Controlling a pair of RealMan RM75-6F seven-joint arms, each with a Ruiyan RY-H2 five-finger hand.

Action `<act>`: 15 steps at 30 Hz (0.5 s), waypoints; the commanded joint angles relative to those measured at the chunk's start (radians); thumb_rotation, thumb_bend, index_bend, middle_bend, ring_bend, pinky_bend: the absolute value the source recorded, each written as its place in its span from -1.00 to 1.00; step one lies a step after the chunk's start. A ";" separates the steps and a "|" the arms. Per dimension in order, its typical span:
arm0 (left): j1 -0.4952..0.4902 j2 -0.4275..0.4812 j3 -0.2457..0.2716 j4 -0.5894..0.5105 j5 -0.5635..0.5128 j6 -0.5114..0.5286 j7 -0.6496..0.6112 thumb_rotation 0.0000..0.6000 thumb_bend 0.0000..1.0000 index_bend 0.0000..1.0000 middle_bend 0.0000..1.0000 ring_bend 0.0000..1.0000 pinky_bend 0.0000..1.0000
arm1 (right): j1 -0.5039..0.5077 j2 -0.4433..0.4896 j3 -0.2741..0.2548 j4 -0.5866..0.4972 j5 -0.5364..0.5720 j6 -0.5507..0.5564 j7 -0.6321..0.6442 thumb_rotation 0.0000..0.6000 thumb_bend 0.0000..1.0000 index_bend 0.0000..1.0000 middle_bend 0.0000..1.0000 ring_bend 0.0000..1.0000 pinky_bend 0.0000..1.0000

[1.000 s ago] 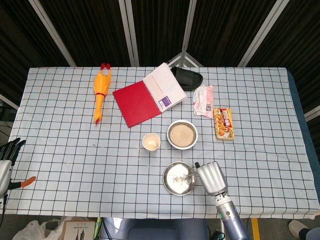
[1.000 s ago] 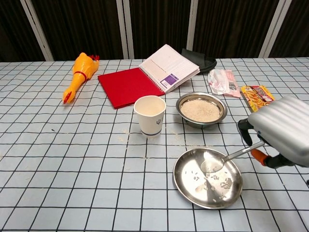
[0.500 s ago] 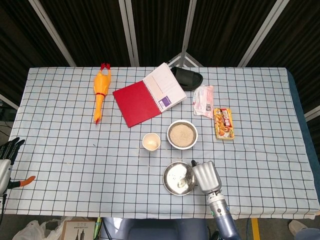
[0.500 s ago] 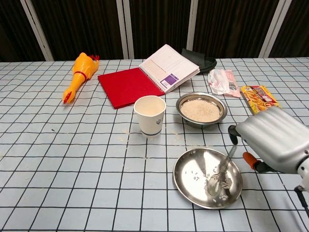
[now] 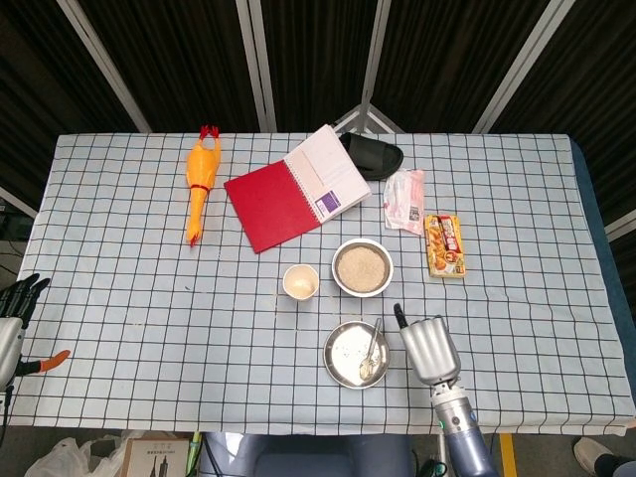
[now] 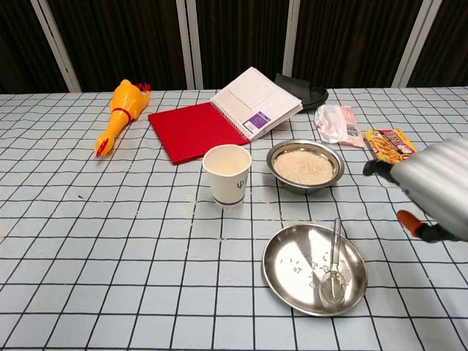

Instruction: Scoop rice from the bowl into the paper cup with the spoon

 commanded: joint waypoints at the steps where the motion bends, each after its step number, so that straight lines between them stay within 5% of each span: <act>1: 0.001 -0.004 0.001 0.005 0.006 0.006 0.005 1.00 -1.00 -1.00 -1.00 -1.00 -1.00 | -0.029 0.120 0.007 -0.043 -0.049 0.054 0.096 1.00 -0.02 -0.87 -0.08 -0.04 0.08; 6: 0.004 -0.013 0.003 0.024 0.026 0.026 0.029 1.00 -1.00 -1.00 -1.00 -1.00 -1.00 | -0.085 0.269 -0.010 -0.110 -0.007 0.059 0.285 1.00 -0.30 -1.00 -0.92 -0.93 -0.59; 9: 0.009 -0.024 0.001 0.039 0.040 0.048 0.046 1.00 -1.00 -1.00 -1.00 -1.00 -1.00 | -0.121 0.352 -0.039 -0.123 -0.004 0.055 0.405 1.00 -0.41 -1.00 -1.00 -1.00 -0.81; 15: 0.018 -0.044 -0.001 0.066 0.060 0.084 0.074 1.00 -1.00 -1.00 -1.00 -1.00 -1.00 | -0.189 0.442 -0.086 -0.092 -0.044 0.081 0.614 1.00 -0.49 -1.00 -1.00 -1.00 -0.93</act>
